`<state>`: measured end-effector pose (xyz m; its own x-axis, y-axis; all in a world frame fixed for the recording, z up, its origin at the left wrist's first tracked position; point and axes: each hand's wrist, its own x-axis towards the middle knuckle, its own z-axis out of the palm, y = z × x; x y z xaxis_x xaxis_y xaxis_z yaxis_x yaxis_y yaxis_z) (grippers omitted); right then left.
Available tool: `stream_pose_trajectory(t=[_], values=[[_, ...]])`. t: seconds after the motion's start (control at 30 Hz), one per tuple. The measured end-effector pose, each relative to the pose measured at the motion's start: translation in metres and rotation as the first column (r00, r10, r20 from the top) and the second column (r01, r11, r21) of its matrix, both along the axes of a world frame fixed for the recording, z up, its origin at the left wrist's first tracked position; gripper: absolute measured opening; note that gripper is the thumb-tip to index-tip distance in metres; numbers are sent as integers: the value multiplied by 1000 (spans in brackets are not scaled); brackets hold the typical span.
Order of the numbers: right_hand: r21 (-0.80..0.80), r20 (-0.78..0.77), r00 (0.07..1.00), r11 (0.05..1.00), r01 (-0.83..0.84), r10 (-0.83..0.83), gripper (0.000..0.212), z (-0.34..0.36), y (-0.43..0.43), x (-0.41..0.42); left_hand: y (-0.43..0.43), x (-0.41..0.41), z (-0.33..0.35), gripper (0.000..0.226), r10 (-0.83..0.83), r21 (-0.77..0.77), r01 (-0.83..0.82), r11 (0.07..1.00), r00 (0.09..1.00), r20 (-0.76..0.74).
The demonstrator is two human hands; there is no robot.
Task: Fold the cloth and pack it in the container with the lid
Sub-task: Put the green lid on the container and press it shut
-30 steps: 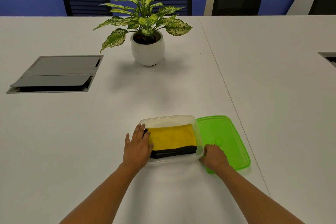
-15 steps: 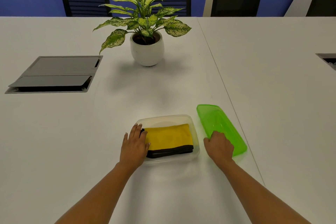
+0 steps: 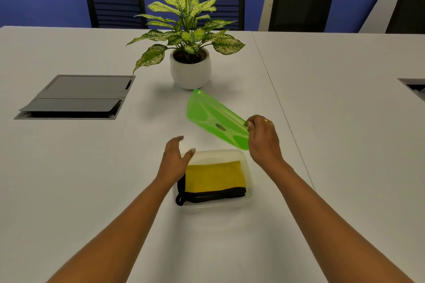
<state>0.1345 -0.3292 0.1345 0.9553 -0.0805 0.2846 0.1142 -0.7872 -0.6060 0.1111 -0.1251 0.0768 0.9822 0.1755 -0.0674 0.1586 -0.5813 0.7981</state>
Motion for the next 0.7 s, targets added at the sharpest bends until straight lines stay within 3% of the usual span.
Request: stream_pose_trajectory(t=[0.17, 0.3, 0.4, 0.53, 0.7], values=[[29, -153, 969, 981, -193, 195, 28, 17, 5, 3, 16, 14, 34, 71, 108, -231, -92, 969, 992, 59], [198, -240, 926, 949, -246, 290, 26, 28, 0, 4, 29, 10, 45, 41, 36, -400, -14, 916, 998, 47], [409, -257, 925, 899, -158, 280, 22, 32, -6, 7, 33, 1, 44, 31, 41, -501, -25, 865, 999, 22], [705, -275, 919, 710, -7, 282, 24, 24, -15, 7, 34, -8, 34, 27, 115, -580, -116, 806, 993, -39], [767, -412, 853, 628, 135, 321, 34, -9, -21, -6, 32, -11, 19, 28, 199, -651, -286, 703, 958, -206]])
